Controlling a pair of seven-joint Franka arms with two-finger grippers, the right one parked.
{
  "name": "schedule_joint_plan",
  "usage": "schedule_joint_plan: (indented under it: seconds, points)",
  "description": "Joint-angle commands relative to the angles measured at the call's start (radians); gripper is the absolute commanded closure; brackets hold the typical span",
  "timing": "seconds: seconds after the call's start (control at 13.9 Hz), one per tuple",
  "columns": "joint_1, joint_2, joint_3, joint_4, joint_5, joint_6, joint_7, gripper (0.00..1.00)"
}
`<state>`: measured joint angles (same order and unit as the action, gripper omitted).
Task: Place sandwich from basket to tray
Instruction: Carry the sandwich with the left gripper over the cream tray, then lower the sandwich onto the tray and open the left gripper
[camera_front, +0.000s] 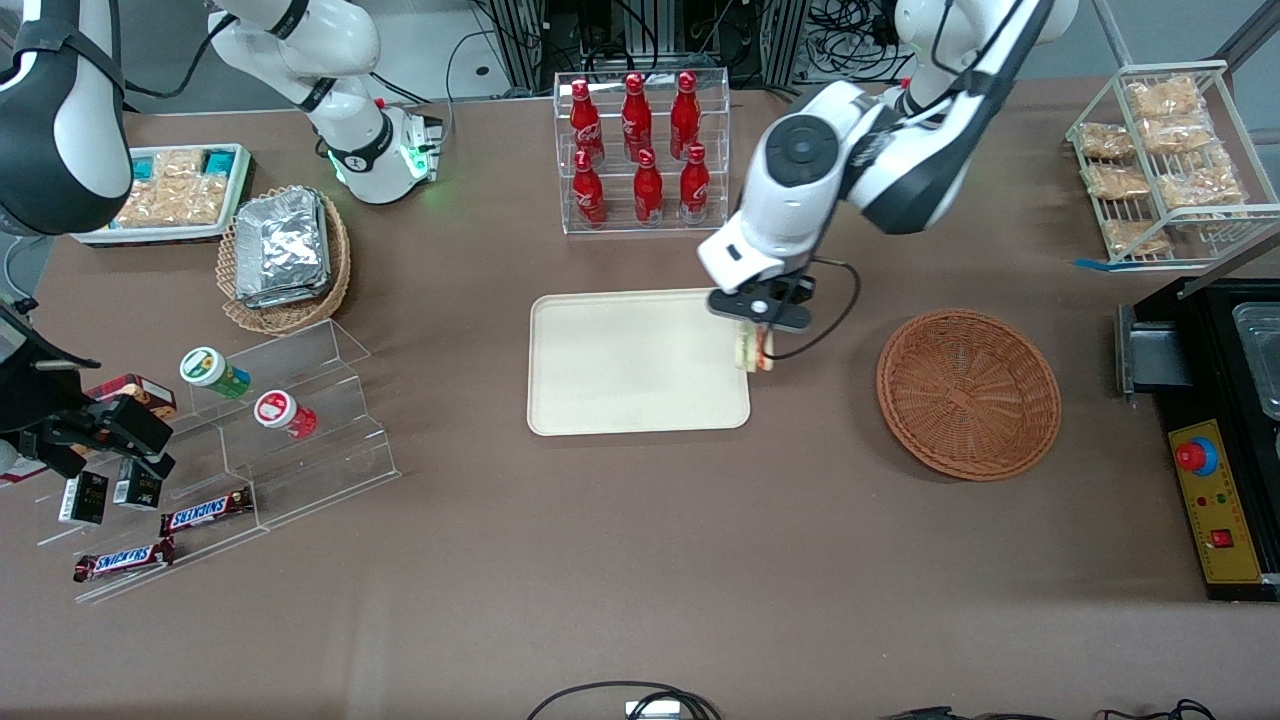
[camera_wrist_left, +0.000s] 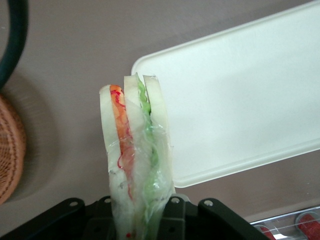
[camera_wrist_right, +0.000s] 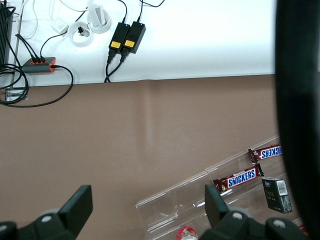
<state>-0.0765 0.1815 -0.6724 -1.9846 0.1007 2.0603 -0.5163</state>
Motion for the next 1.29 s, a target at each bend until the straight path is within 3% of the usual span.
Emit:
schedule_joint_plan:
  seconds: [0.0,0.29,0.72,1.01,1.08,1.22]
  points:
    - [-0.064,0.091,0.002,0.018,0.094,0.053,-0.138,1.00]
    - [-0.129,0.235,0.002,0.023,0.218,0.135,-0.327,1.00]
    - [-0.135,0.375,0.002,0.024,0.416,0.211,-0.490,1.00]
    - [-0.146,0.415,0.002,0.029,0.474,0.212,-0.525,0.99]
    - [-0.170,0.417,0.007,0.030,0.478,0.212,-0.531,0.89]
    - [-0.175,0.421,0.008,0.030,0.481,0.212,-0.547,0.34]
